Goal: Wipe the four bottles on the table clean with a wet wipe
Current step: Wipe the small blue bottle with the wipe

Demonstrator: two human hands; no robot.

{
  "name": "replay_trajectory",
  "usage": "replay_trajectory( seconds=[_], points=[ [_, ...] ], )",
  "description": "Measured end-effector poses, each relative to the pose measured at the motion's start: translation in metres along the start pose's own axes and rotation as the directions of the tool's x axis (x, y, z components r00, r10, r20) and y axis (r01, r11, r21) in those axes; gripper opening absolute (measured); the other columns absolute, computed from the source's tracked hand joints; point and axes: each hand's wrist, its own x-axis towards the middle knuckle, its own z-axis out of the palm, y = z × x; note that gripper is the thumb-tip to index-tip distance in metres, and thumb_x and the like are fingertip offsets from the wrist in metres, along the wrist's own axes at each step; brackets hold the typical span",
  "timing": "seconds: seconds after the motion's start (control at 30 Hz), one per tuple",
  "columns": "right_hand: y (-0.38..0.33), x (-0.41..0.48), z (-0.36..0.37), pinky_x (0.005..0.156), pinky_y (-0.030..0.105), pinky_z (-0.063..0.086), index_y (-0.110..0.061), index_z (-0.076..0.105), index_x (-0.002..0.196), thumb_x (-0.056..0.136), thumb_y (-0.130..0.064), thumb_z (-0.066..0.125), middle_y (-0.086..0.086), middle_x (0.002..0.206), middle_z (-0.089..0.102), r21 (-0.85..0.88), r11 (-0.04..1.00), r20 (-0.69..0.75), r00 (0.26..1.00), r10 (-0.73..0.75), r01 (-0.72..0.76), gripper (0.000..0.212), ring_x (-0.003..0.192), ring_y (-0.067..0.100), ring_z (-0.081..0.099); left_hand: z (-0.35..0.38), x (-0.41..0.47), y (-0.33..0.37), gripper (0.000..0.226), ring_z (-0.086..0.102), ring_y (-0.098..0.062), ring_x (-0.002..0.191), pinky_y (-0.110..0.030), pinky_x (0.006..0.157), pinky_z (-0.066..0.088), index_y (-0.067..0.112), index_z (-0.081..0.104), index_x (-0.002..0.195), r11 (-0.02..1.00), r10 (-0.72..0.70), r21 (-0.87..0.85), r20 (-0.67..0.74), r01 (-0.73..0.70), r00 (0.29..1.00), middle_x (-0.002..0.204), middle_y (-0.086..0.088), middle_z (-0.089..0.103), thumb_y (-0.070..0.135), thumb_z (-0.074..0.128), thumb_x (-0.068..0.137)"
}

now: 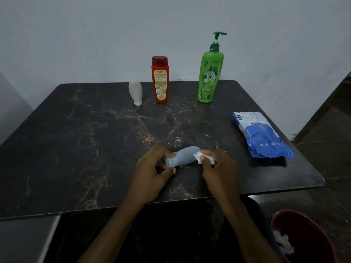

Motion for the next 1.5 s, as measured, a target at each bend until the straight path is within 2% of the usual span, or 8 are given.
replay_trajectory(
  seconds=[0.23,0.37,0.5,0.87,1.13,1.23,1.33,1.5],
  points=[
    [0.000,0.002,-0.002,0.076,-0.006,0.033,-0.016,0.072,0.109,0.091,-0.012,0.066,-0.007,0.098,0.064,0.038,0.998,-0.035,0.999,-0.040,0.042,0.020,0.085,0.000,0.057,0.001,0.000,-0.003,0.043,0.060,-0.003,0.101,-0.008,0.081,0.044,0.024,0.068,0.105,0.999,0.036,-0.014,0.004,-0.036,0.999,0.111,0.011,0.063,-0.002,0.081,0.074],
    [-0.007,-0.003,-0.002,0.076,-0.007,0.032,-0.016,0.073,0.106,0.088,-0.007,0.068,-0.013,0.094,0.060,0.069,0.993,-0.045,0.995,-0.088,0.091,0.021,0.078,-0.016,0.053,0.002,-0.001,-0.002,0.040,0.065,-0.006,0.104,-0.021,0.085,0.055,0.024,0.069,0.104,0.996,0.025,-0.091,-0.002,-0.025,1.000,0.113,0.011,0.067,0.003,0.085,0.074],
    [-0.011,-0.009,0.004,0.080,0.005,0.044,-0.019,0.072,0.103,0.087,-0.006,0.068,-0.010,0.100,0.065,0.098,0.984,-0.007,0.989,-0.150,0.150,0.022,0.090,-0.002,0.060,0.003,-0.001,0.001,0.031,0.067,-0.007,0.100,-0.023,0.083,0.056,0.021,0.071,0.100,0.993,-0.004,-0.120,-0.010,0.003,1.000,0.107,0.012,0.070,0.015,0.087,0.076],
    [-0.018,-0.011,0.006,0.081,0.001,0.039,-0.019,0.071,0.109,0.087,-0.005,0.067,-0.005,0.104,0.065,0.128,0.972,-0.047,0.980,-0.192,0.197,0.026,0.093,0.000,0.058,0.006,0.001,-0.002,0.047,0.062,0.002,0.104,-0.004,0.088,0.041,0.023,0.072,0.118,0.998,-0.011,0.061,0.003,0.011,1.000,0.115,0.015,0.069,0.014,0.087,0.075],
    [-0.031,-0.039,0.018,0.076,0.023,0.050,-0.019,0.068,0.113,0.093,-0.010,0.057,-0.006,0.105,0.053,0.031,0.913,0.105,0.907,-0.408,0.408,0.024,0.090,0.007,0.058,0.009,-0.001,-0.002,0.048,0.062,0.005,0.100,-0.003,0.090,0.040,0.023,0.072,0.113,0.996,0.047,0.074,-0.027,-0.045,0.999,0.108,0.018,0.069,-0.002,0.082,0.074],
    [-0.026,-0.033,0.015,0.075,0.022,0.049,-0.021,0.070,0.107,0.089,-0.004,0.059,-0.006,0.100,0.053,0.038,0.927,0.076,0.924,-0.376,0.374,0.027,0.086,0.008,0.058,0.008,-0.001,-0.002,0.049,0.063,0.005,0.099,-0.010,0.089,0.046,0.024,0.074,0.109,0.998,0.042,0.059,-0.059,-0.038,0.997,0.104,0.024,0.068,-0.004,0.083,0.069],
    [-0.012,-0.018,0.004,0.073,0.018,0.045,-0.018,0.073,0.101,0.084,0.001,0.060,-0.003,0.097,0.056,-0.024,0.961,0.037,0.961,-0.273,0.274,0.028,0.083,0.010,0.057,0.009,-0.001,-0.004,0.049,0.063,0.001,0.099,-0.004,0.088,0.042,0.022,0.075,0.107,0.997,0.052,0.068,-0.065,-0.048,0.997,0.106,0.015,0.071,-0.005,0.085,0.067],
    [0.007,0.003,-0.008,0.078,-0.003,0.033,-0.012,0.075,0.099,0.085,-0.001,0.067,0.003,0.098,0.068,-0.008,0.992,-0.021,0.992,-0.125,0.125,0.020,0.089,0.013,0.063,0.008,-0.001,-0.005,0.047,0.062,0.005,0.102,-0.003,0.087,0.040,0.021,0.074,0.110,0.997,0.045,0.060,-0.048,-0.042,0.998,0.106,0.015,0.071,-0.001,0.086,0.070]
  ],
)
